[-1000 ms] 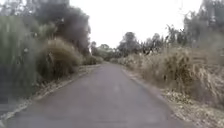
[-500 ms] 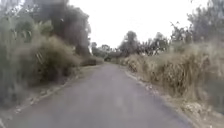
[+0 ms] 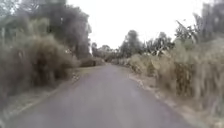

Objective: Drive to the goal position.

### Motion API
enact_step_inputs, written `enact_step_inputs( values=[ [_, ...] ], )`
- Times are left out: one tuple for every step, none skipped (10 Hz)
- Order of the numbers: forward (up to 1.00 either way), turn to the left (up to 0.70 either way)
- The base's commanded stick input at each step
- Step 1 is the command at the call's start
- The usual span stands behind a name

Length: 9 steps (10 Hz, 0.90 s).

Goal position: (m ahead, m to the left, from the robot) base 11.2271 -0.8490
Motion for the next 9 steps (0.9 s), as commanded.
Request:
enact_step_inputs(
  values=[
    [1.0,0.0],
    [1.0,0.0],
    [1.0,0.0],
    [1.0,0.0],
    [1.0,0.0],
    [1.0,0.0],
    [1.0,0.0],
    [1.0,0.0],
    [1.0,0.0]
  ],
)
